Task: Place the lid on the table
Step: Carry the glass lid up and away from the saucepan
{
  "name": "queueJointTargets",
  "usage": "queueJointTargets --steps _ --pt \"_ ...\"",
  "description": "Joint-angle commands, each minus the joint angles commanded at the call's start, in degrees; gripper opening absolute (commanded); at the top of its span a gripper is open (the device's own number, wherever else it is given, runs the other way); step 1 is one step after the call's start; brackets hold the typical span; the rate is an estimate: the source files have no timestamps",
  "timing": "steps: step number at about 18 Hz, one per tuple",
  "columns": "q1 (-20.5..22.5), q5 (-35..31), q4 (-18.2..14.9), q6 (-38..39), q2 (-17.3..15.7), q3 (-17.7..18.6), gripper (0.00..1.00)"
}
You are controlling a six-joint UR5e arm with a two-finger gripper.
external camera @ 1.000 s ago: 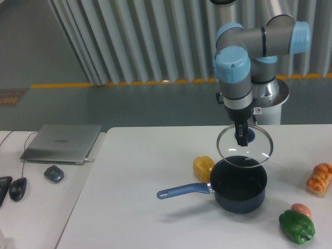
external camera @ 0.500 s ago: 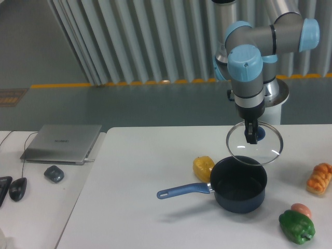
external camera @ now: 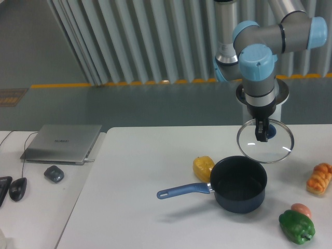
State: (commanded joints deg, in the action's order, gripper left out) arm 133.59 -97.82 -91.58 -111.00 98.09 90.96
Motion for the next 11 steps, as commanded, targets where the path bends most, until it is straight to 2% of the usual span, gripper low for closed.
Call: queueJointTargets --steps 4,11 --pt "0.0 -1.94 0.09 -1.59 0.18 1.14 0.33" --pt "1.05 -4.22 0.88 -4.4 0.26 0.53 0.33"
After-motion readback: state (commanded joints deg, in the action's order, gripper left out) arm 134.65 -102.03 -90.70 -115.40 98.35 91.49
